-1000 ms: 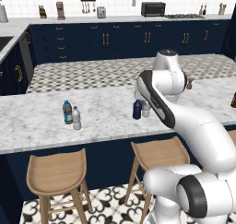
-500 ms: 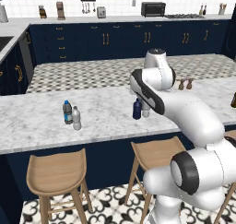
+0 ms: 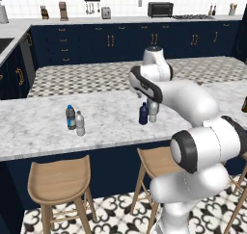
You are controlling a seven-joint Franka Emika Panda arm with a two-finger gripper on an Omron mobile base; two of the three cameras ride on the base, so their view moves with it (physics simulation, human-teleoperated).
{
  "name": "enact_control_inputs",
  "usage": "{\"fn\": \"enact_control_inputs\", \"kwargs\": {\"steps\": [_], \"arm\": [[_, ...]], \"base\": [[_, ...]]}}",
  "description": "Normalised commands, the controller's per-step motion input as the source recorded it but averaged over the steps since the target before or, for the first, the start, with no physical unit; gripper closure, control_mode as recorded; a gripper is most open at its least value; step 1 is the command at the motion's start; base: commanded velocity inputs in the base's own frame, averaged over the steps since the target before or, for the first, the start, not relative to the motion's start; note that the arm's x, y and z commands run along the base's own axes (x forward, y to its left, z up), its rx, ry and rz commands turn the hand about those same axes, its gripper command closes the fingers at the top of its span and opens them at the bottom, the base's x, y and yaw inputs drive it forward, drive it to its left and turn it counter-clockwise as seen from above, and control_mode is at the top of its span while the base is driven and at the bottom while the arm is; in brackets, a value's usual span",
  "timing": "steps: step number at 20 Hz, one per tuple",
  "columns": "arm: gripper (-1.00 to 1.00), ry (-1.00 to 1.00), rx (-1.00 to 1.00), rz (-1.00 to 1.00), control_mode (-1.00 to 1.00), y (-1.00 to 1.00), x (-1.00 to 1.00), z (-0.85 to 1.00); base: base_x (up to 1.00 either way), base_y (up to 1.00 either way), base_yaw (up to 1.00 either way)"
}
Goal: Move the plastic bottles in the middle to the plastics group, and the glass bottles in the middle to the glass group.
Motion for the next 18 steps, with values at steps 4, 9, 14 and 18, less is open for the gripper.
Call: {"fn": "enact_control_inputs", "kwargs": {"steps": [4,9,14,18], "arm": [[-1.00,0.00,0.00,0.00,-1.00,0.00,0.17,-0.21],[-1.00,0.00,0.00,0.00,-1.00,-0.01,0.23,-0.22],[-1.00,0.00,0.00,0.00,-1.00,-0.02,0.45,-0.16],[-1.00,0.00,0.00,0.00,-1.00,0.00,0.60,-0.03]], "base": [[0.00,0.00,0.00],[0.00,0.00,0.00],[0.00,0.00,0.00],[0.00,0.00,0.00]]}}
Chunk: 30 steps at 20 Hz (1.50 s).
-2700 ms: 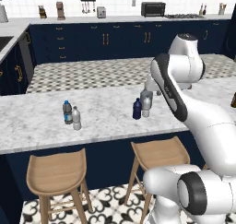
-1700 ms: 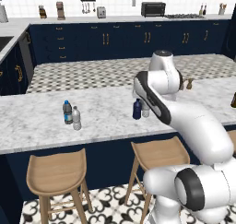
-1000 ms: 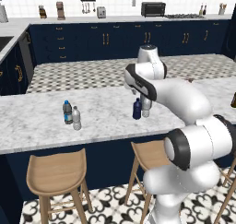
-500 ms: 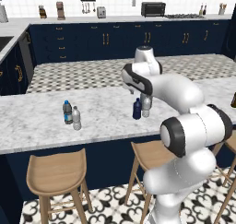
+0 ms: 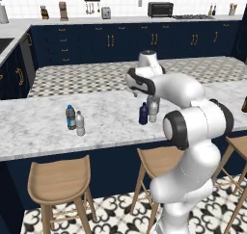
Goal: Move the plastic bottles in the middle to the plastics group, and the glass bottles in the middle to the glass group.
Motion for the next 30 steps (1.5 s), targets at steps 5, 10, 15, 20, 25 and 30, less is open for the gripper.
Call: {"fn": "enact_control_inputs", "kwargs": {"steps": [5,10,15,20,25,30], "arm": [[-1.00,0.03,0.00,0.00,-1.00,-0.13,0.54,0.00],[-1.00,0.05,0.01,-0.03,-1.00,-0.30,0.38,-0.03],[-1.00,0.00,0.00,-0.05,-1.00,-0.12,0.21,-0.41],[-1.00,0.03,0.00,-0.01,-1.00,0.00,0.01,-0.40],[-1.00,0.02,-0.01,0.00,-1.00,0.00,0.00,-0.40],[-1.00,0.00,0.00,0.00,-1.00,0.00,0.00,-0.36]], "base": [[0.00,0.00,0.00],[0.00,0.00,0.00],[0.00,0.00,0.00],[0.00,0.00,0.00],[0.00,0.00,0.00],[0.00,0.00,0.00]]}}
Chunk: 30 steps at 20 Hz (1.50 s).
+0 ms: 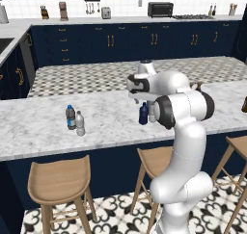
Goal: Move the plastic bottles in the middle to the plastics group, and the glass bottles in the middle to the glass group.
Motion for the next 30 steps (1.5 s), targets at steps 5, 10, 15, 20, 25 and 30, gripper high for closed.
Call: {"fn": "enact_control_inputs", "kwargs": {"steps": [5,10,15,20,25,30], "arm": [[-1.00,0.00,0.00,0.00,-1.00,0.00,0.00,-0.17],[-1.00,0.00,0.00,0.00,-1.00,0.00,0.00,-0.18],[-1.00,0.00,0.00,0.00,-1.00,0.00,0.00,-0.18],[-1.00,0.00,0.00,0.00,-1.00,0.00,0.07,-0.07],[-1.00,0.00,0.00,0.00,-1.00,0.00,0.01,0.00],[1.00,0.00,0.00,0.00,-1.00,0.00,0.00,0.00]], "base": [[0.00,0.00,0.00],[0.00,0.00,0.00],[0.00,0.00,0.00],[0.00,0.00,0.00],[0.00,0.00,0.00],[0.00,0.00,0.00]]}}
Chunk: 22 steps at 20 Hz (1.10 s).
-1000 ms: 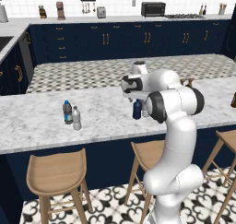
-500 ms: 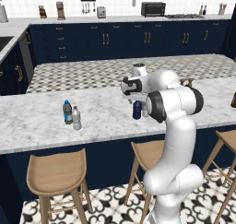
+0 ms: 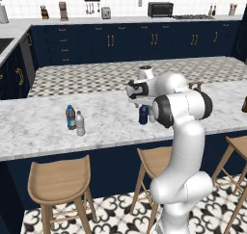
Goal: Move the plastic bottles in the middle to the plastics group, and the glass bottles in the middle to the glass group.
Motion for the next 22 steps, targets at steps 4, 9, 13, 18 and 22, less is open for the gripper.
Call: {"fn": "enact_control_inputs", "kwargs": {"steps": [4,9,13,18,22], "arm": [[1.00,0.00,0.00,0.00,-1.00,0.00,0.00,0.00],[1.00,0.00,0.00,0.00,-1.00,0.00,-0.01,0.00],[1.00,-0.04,0.01,0.08,-1.00,0.00,-0.38,0.07],[1.00,-0.04,0.03,0.26,-1.00,0.15,-0.39,0.29],[1.00,0.00,0.01,0.26,-1.00,0.89,-0.33,0.15]], "base": [[0.00,0.00,0.00],[0.00,0.00,0.00],[0.00,0.00,0.00],[0.00,0.00,0.00],[0.00,0.00,0.00]]}}
